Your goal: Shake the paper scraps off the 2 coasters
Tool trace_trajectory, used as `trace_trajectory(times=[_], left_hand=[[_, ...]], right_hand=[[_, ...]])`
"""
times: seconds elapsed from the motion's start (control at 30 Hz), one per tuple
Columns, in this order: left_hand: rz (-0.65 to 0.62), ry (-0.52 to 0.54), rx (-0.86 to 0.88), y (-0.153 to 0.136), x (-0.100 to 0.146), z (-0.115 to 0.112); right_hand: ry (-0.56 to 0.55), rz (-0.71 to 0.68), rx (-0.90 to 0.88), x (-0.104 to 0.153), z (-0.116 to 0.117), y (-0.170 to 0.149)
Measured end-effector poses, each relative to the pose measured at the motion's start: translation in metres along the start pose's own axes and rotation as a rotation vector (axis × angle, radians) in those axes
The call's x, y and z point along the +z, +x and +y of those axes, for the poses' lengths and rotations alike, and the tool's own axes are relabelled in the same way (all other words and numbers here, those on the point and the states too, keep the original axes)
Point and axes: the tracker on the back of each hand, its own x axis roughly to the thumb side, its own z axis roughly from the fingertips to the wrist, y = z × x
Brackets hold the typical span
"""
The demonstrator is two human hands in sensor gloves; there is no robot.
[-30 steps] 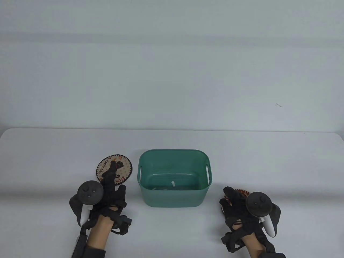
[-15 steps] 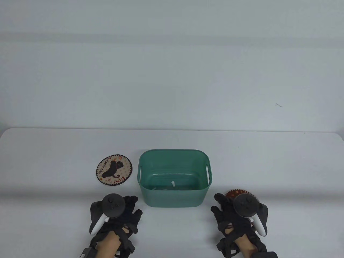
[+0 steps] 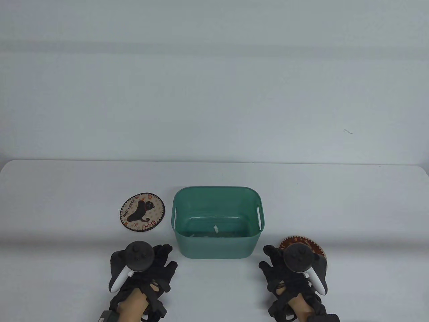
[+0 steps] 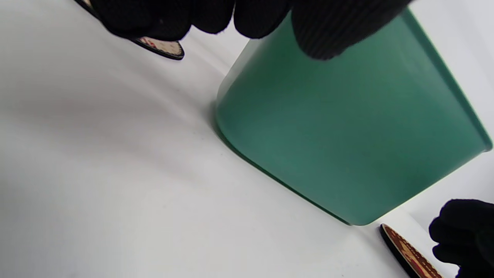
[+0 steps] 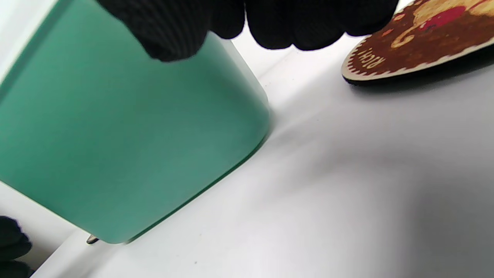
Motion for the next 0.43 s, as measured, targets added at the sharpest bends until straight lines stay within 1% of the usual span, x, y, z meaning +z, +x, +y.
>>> trace_trajectory(times=[0.2, 0.43], left_hand=[[0.003, -0.047, -0.028, 0.0053, -0.0040, -0.0050], [-0.010, -0.051, -0.027, 0.0084, -0.0025, -0.0064]], right_hand=[[-0.012, -0.009, -0.010, 0.0033, -0.0048, 0.0015], [-0.001, -0.011, -0.009, 0.0034, -0.0055, 0.0014]])
